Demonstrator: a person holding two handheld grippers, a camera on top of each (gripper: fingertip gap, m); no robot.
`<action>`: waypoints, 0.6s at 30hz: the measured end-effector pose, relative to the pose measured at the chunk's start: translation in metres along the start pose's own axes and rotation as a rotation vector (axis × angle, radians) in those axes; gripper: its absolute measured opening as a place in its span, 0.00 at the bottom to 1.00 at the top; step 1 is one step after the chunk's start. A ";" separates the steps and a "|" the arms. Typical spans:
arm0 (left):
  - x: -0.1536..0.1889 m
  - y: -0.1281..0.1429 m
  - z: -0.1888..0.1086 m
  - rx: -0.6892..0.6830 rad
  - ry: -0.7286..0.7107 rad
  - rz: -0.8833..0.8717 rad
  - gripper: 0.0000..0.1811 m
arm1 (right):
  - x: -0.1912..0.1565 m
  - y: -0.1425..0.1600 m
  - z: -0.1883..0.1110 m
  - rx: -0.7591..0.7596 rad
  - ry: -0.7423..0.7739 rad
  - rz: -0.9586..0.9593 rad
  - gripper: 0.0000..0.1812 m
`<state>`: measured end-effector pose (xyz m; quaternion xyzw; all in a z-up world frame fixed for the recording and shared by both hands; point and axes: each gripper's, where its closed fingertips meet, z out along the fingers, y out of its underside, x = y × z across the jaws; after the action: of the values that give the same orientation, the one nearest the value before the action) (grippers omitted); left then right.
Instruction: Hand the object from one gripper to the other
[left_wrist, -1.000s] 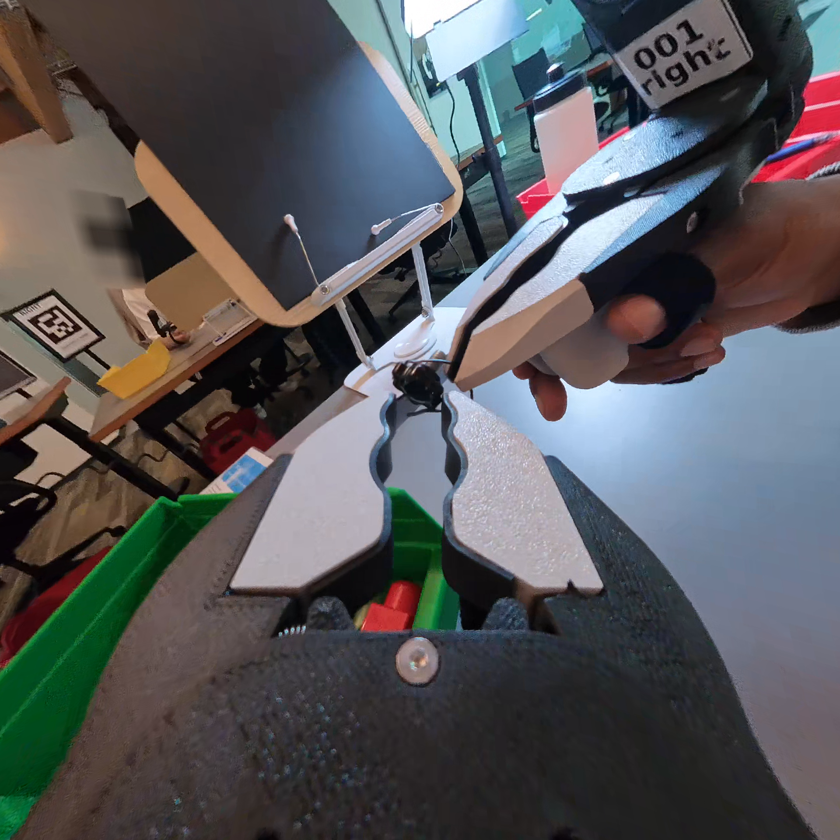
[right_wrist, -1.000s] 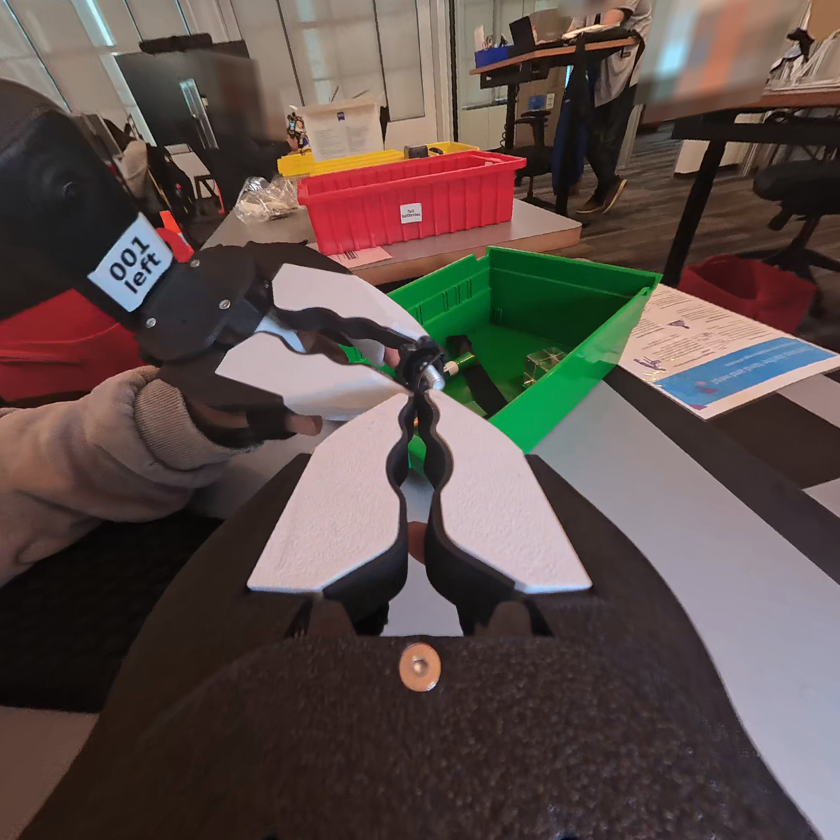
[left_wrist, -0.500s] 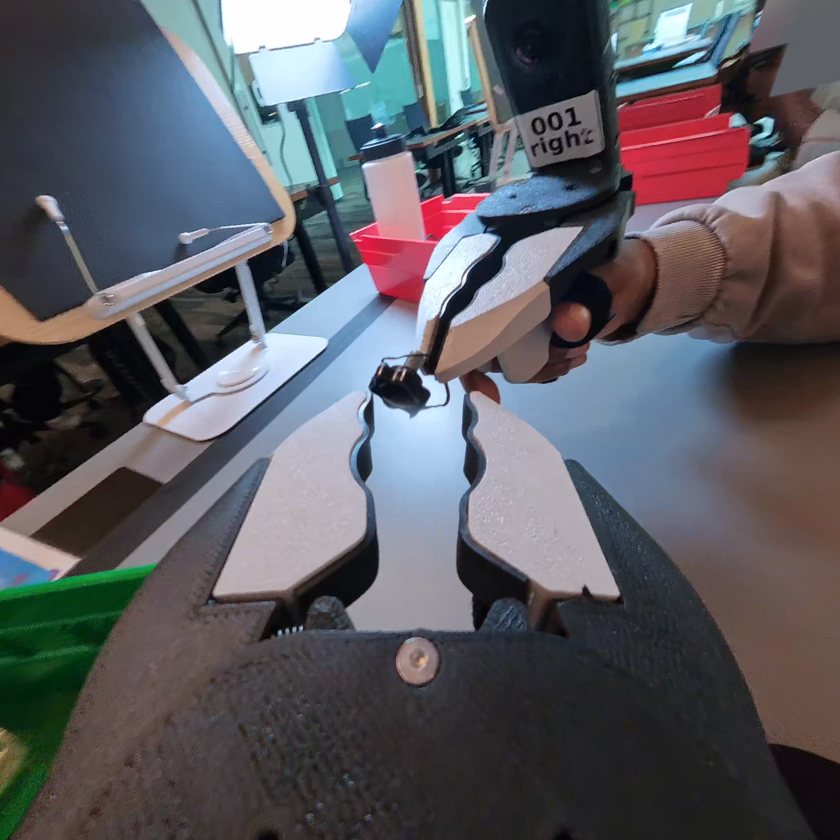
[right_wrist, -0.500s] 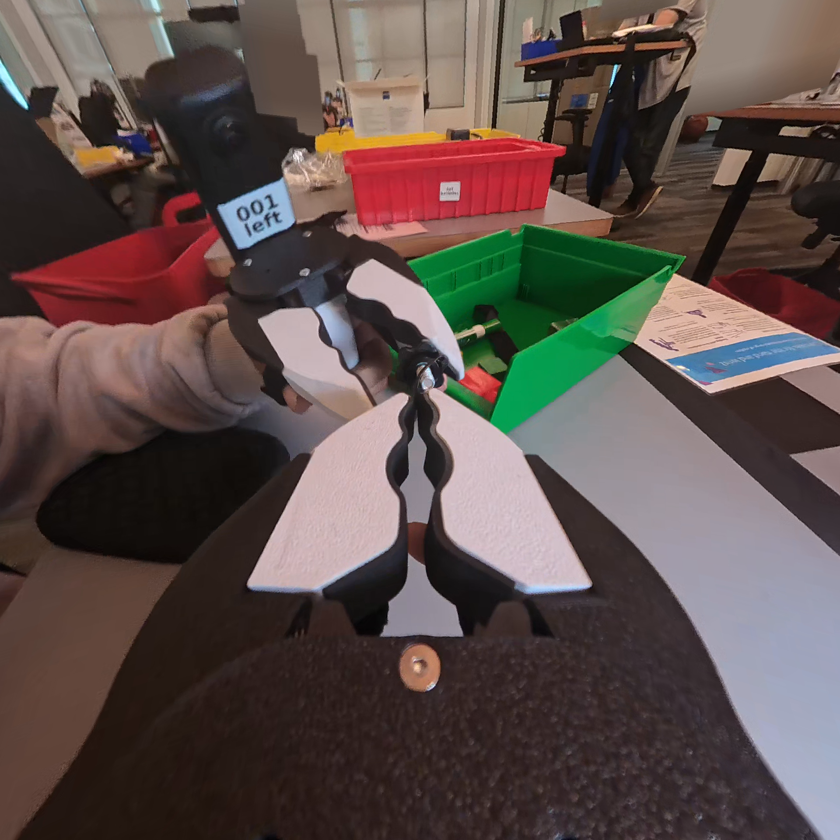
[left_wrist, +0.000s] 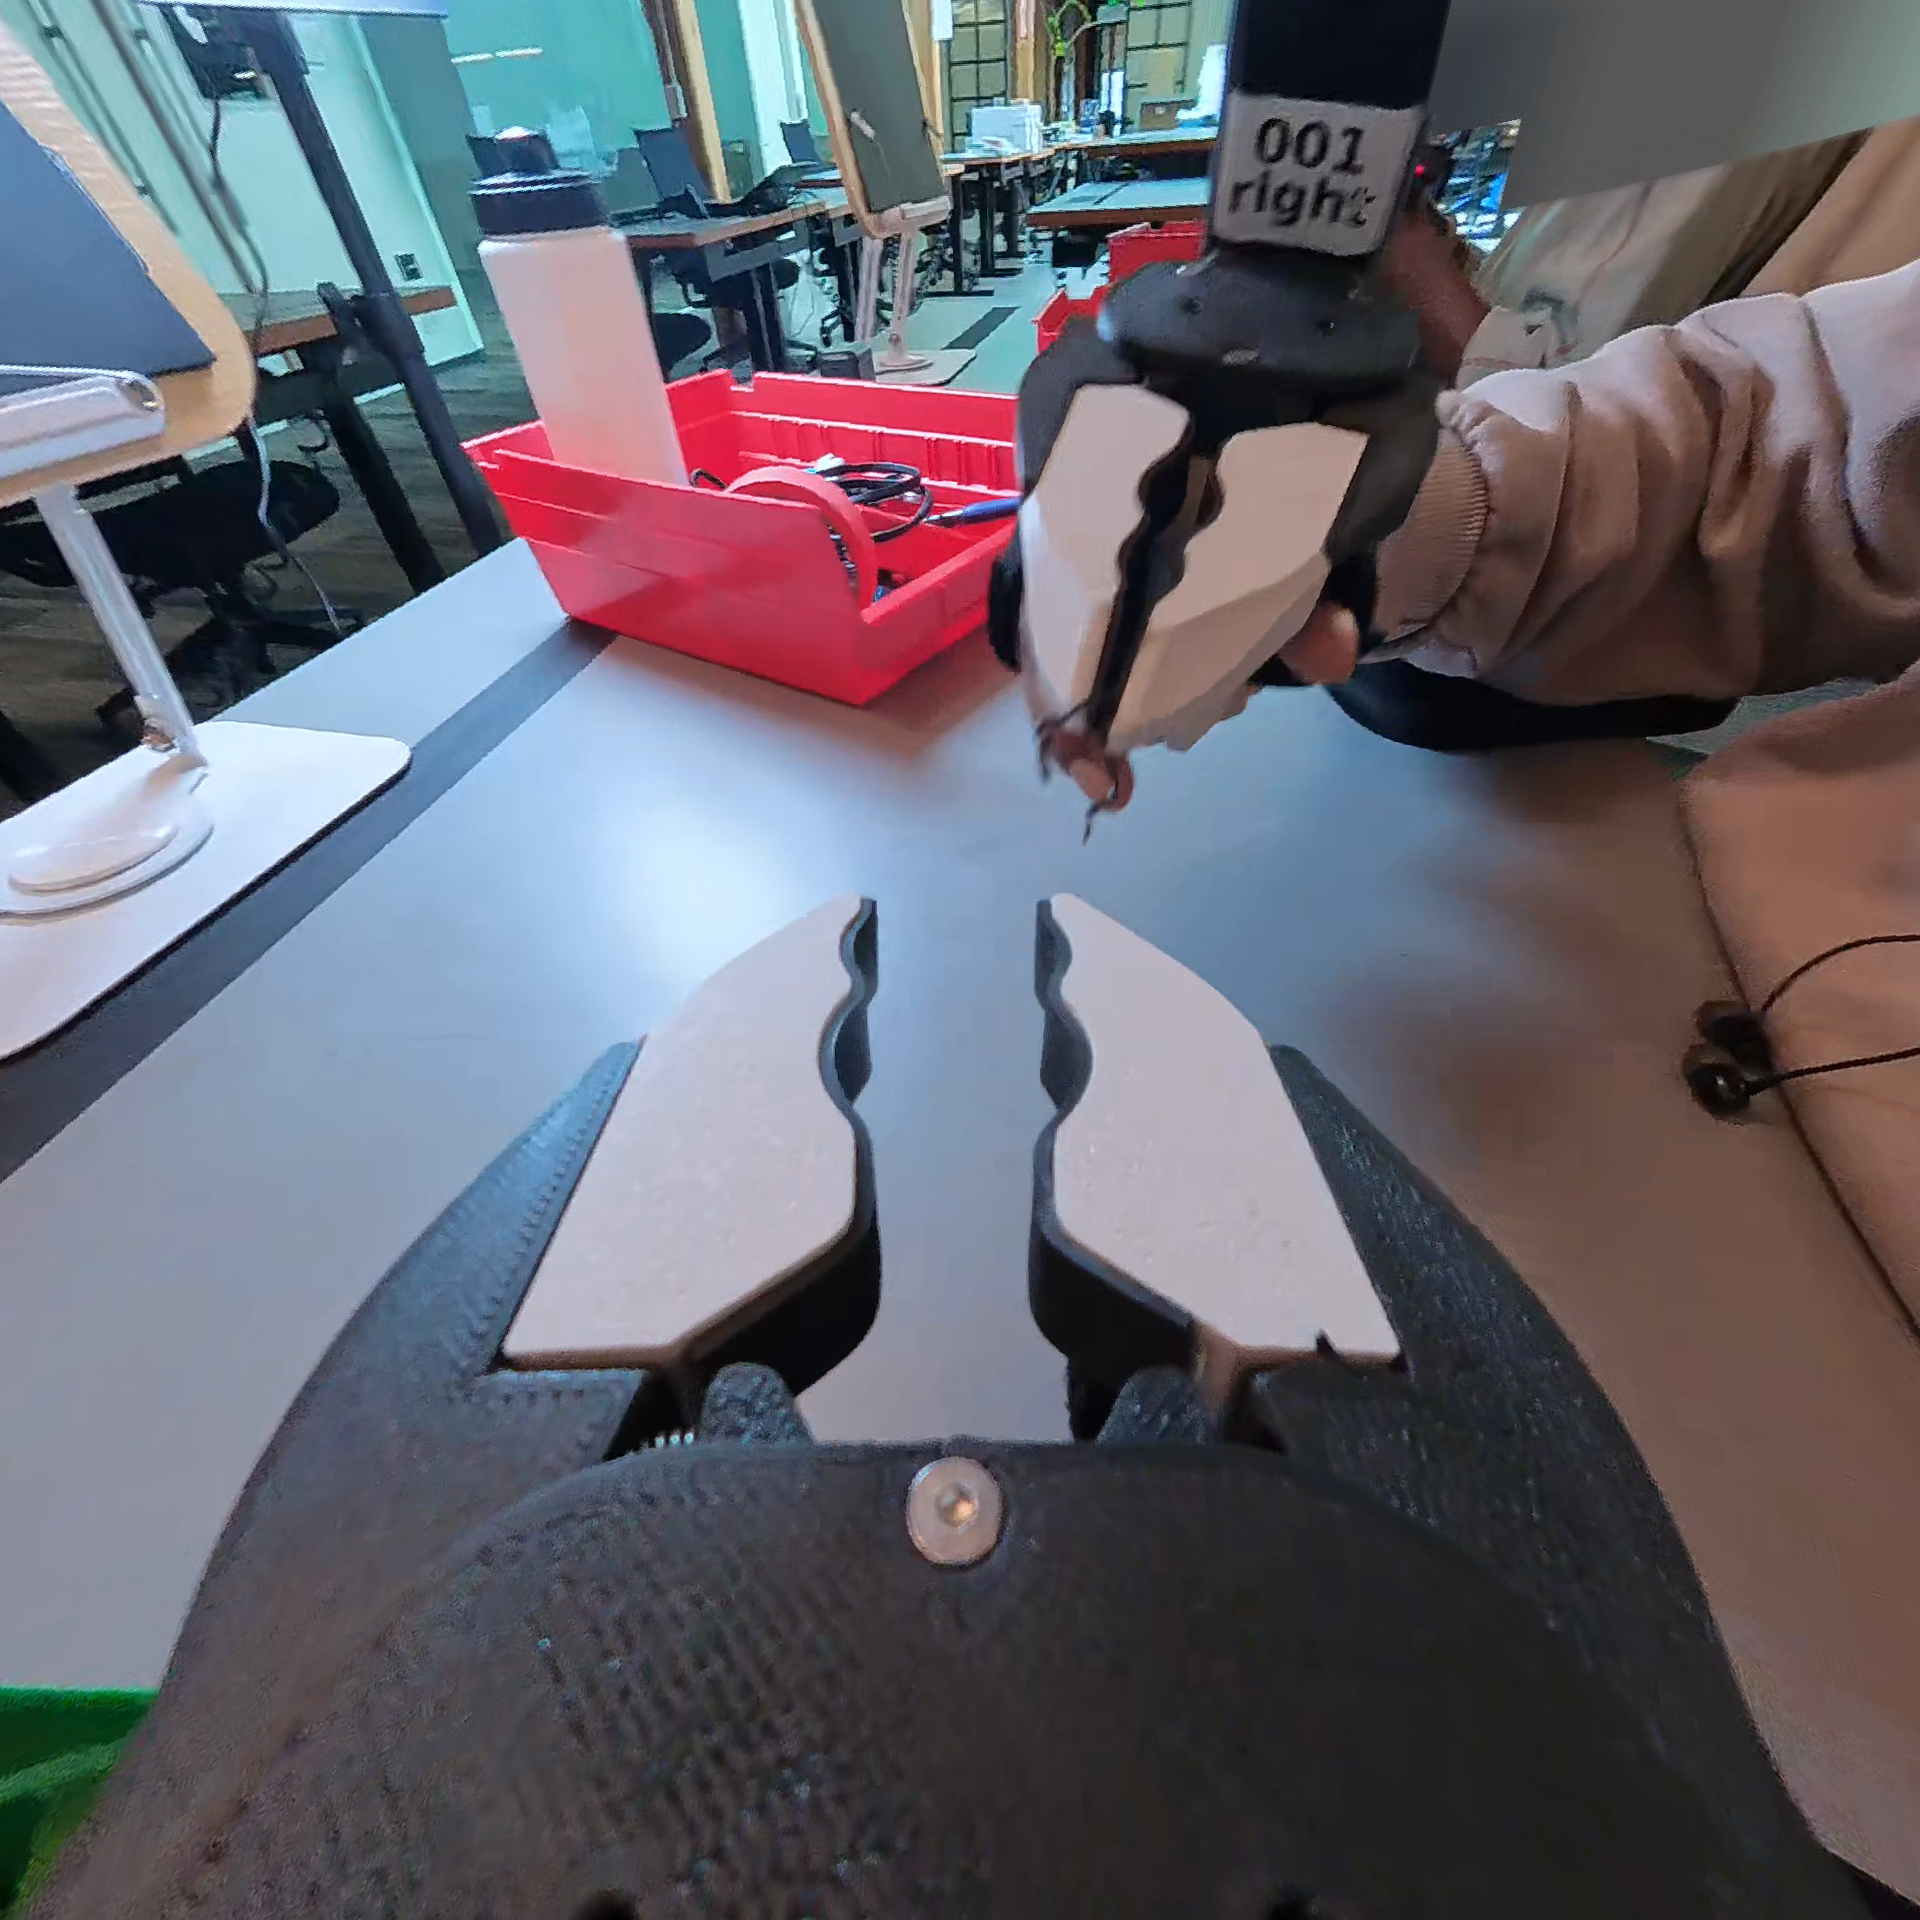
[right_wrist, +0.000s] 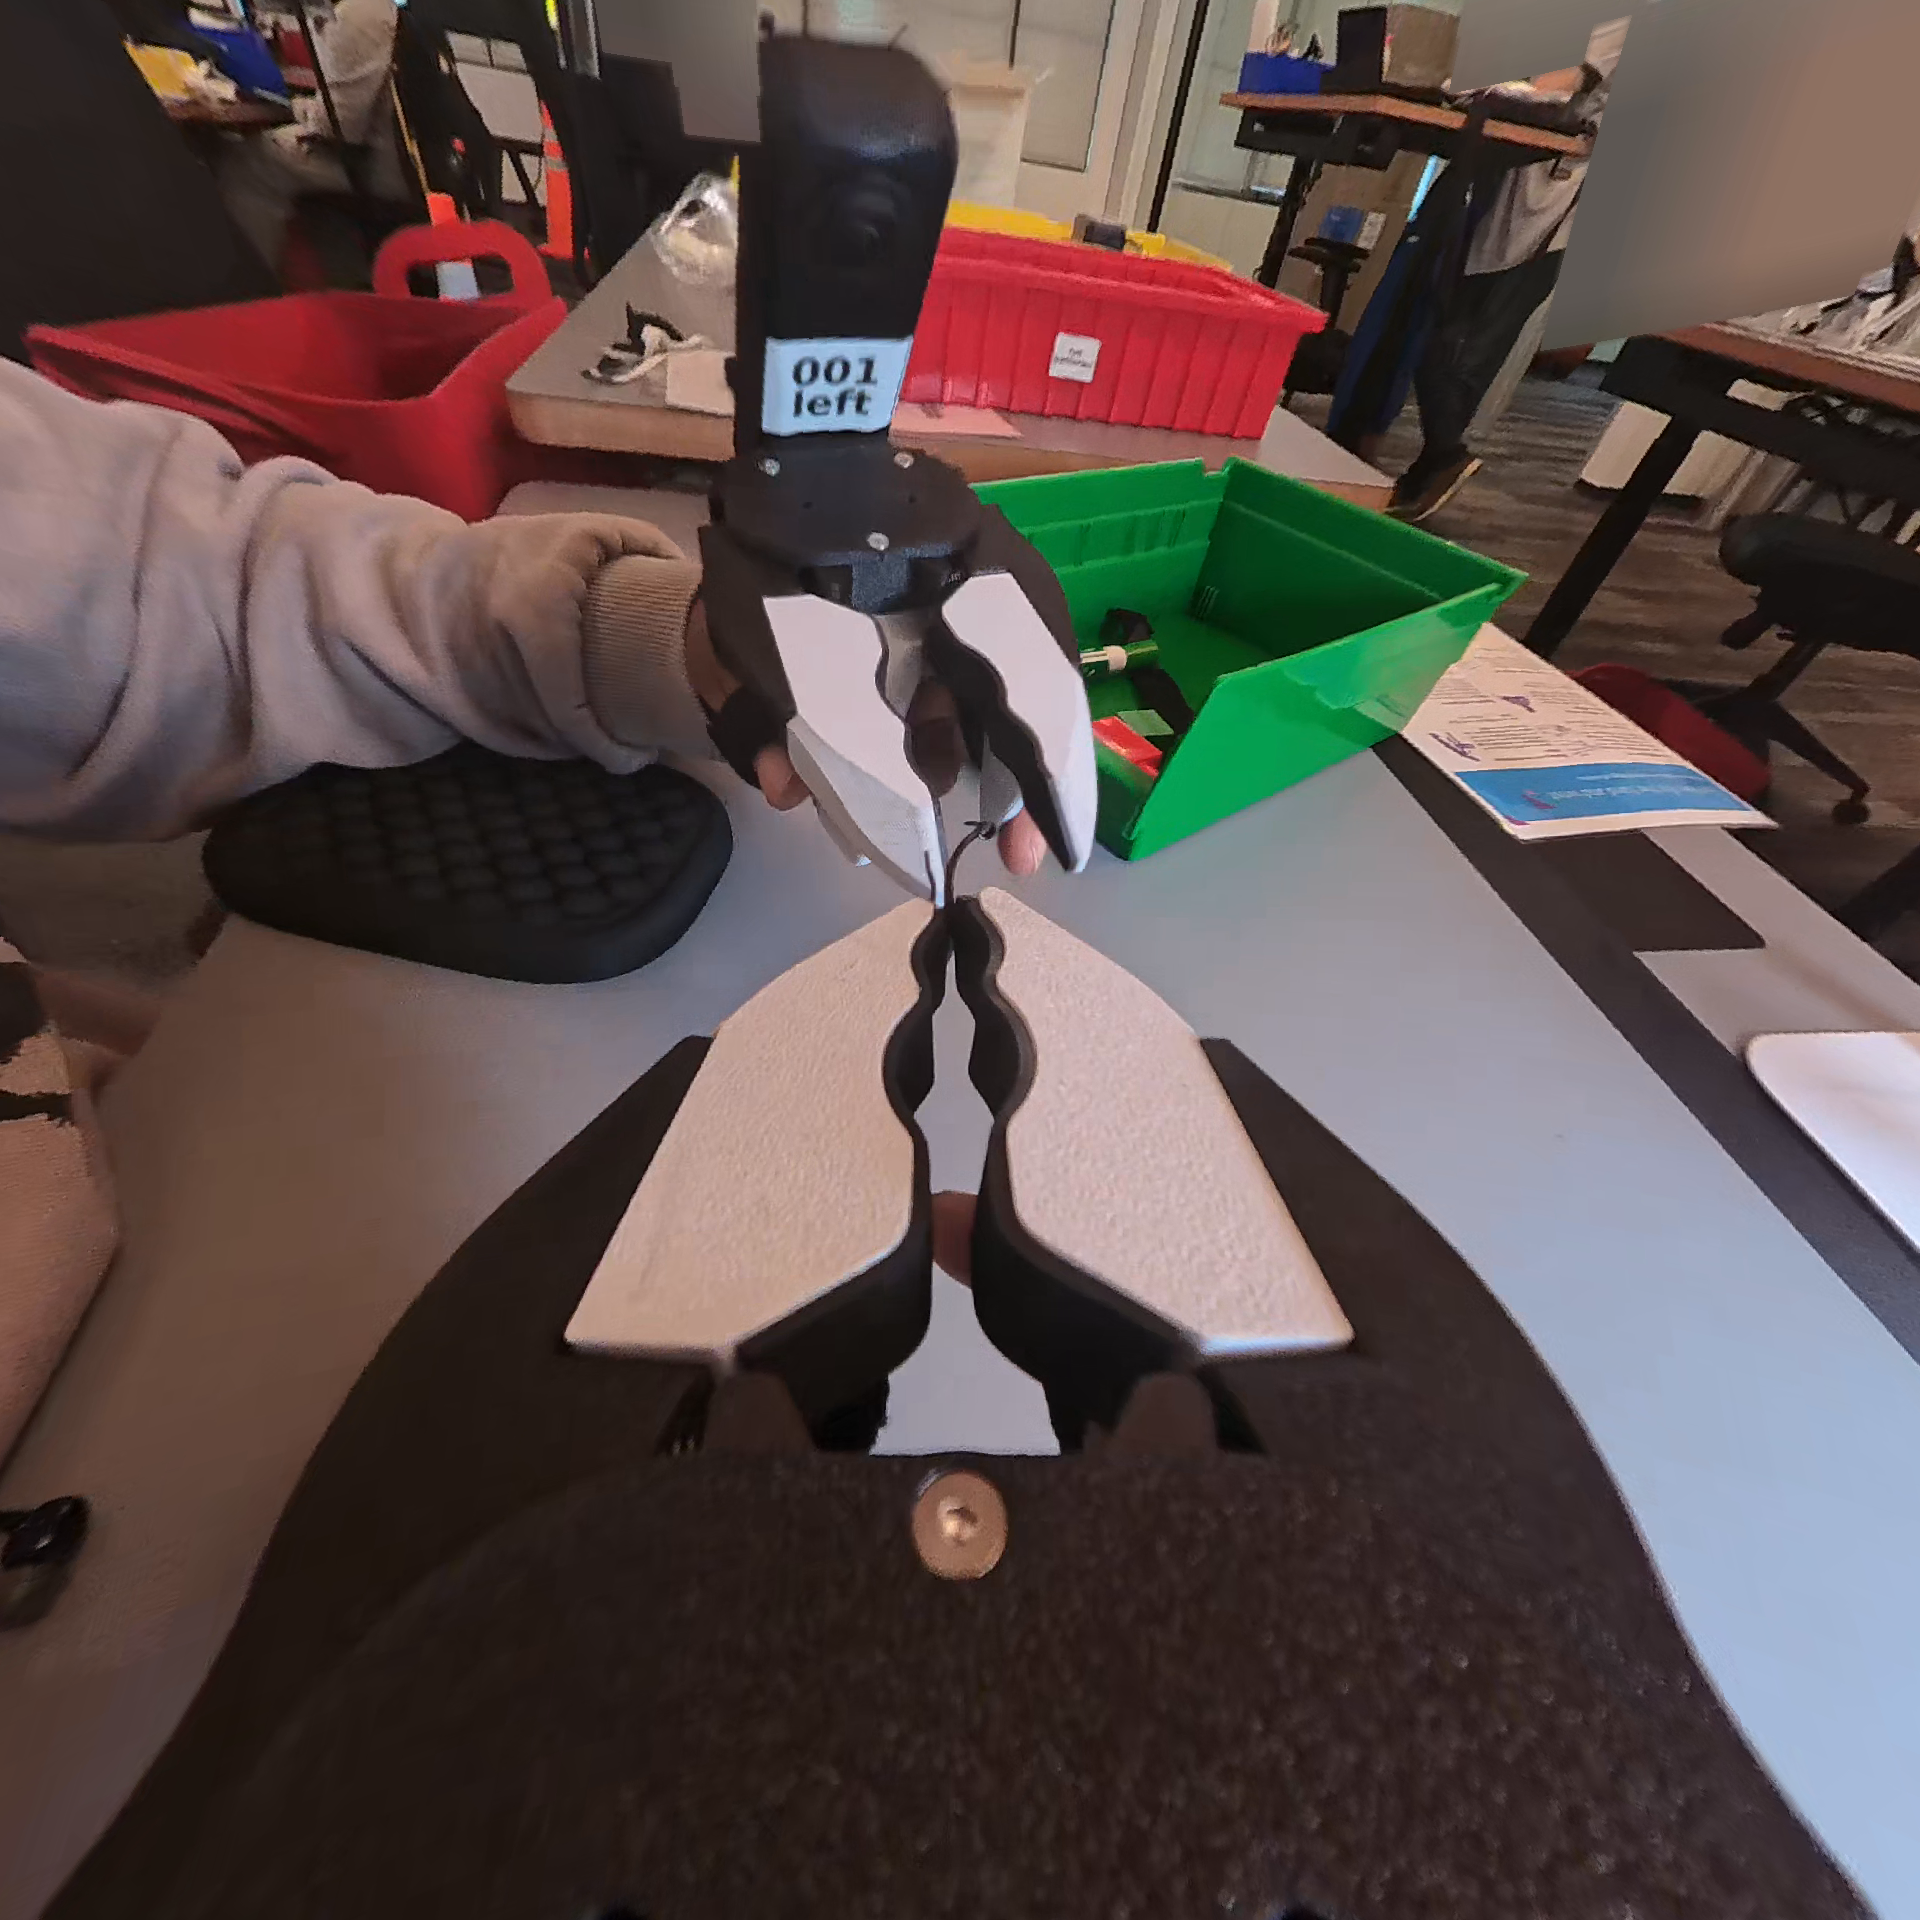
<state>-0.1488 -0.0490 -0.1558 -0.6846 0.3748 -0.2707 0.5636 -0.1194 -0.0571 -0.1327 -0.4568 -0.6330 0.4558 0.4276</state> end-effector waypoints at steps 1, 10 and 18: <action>-0.006 0.003 -0.001 -0.014 -0.027 0.000 0.17 | 0.003 -0.002 -0.008 0.009 0.013 0.007 0.01; -0.073 0.095 0.023 -0.573 -0.276 -0.062 0.30 | 0.031 0.014 -0.073 0.010 0.152 0.079 0.01; -0.093 0.110 0.066 -0.717 -0.232 -0.132 0.12 | 0.032 0.026 -0.104 0.035 0.217 0.099 0.01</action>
<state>-0.1721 0.0555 -0.2728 -0.8870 0.3347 -0.0788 0.3082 -0.0214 -0.0025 -0.1307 -0.5265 -0.5517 0.4353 0.4785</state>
